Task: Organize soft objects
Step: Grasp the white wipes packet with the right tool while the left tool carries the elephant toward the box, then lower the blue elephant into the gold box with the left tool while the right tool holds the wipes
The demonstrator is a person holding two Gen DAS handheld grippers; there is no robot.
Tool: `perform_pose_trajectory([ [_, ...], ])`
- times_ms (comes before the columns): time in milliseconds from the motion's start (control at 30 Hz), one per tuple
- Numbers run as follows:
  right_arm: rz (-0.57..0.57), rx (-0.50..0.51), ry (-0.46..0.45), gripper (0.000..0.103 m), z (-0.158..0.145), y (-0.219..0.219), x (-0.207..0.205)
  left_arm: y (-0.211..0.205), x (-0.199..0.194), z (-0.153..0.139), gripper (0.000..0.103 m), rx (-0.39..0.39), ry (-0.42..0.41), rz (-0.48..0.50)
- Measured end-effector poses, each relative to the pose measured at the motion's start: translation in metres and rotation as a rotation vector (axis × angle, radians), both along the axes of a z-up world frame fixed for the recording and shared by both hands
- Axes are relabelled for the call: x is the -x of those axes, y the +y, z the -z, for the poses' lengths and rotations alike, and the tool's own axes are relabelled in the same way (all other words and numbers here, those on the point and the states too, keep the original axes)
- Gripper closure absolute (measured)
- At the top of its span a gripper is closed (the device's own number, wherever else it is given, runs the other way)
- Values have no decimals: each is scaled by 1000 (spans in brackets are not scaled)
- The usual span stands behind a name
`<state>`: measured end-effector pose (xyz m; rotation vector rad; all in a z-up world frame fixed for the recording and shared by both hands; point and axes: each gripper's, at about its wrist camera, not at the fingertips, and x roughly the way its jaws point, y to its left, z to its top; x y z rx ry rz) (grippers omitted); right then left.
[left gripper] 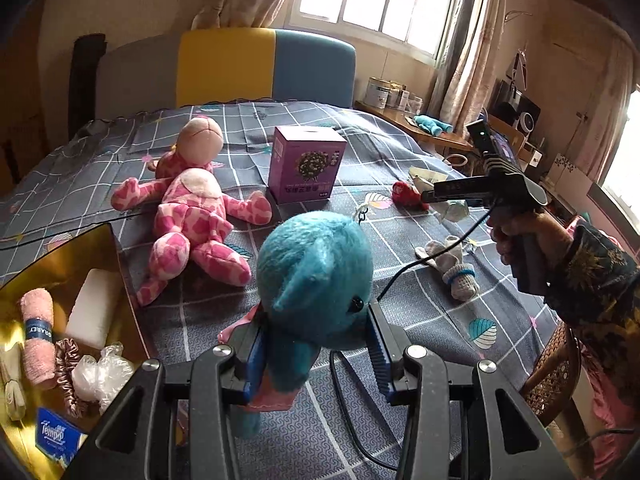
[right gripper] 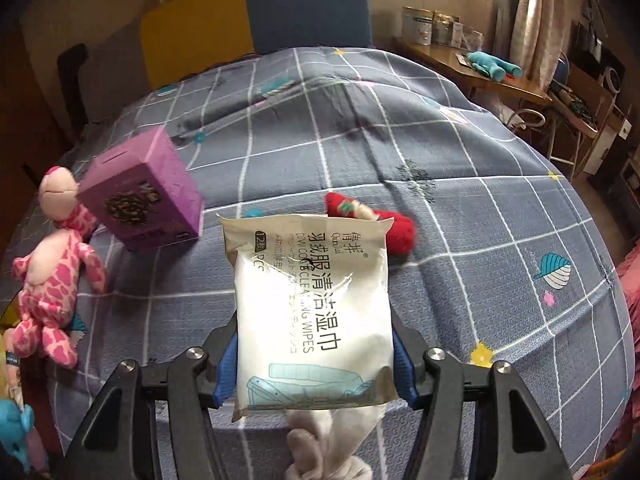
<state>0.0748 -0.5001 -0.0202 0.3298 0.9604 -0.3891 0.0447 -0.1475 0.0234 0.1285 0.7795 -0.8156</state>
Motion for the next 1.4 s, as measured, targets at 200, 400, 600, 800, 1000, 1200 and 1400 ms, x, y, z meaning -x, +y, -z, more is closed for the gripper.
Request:
perform_pose_trajectory([
  [200,-199,-46,-9,41,-2,84,9,28,-9,-6,58,11,6,-106],
  [400,-313,-52,104,41,48,151,20,70,-19,-12,58,5,1,-268],
  [600,-289,-43,122,41,77,165,29,115,-26,-11,58,-34,-16,-421],
  [800,-282,-16,109,40,77,168,34,149,-26,-8,58,-67,-35,-527],
  [1000,-258,12,98,40,78,173,36,175,-25,-3,58,-95,-40,-611],
  [1200,-235,21,61,40,78,174,44,193,-26,3,57,-109,-31,-661],
  [1400,-227,33,42,40,78,176,49,206,-28,10,57,-134,-24,-708],
])
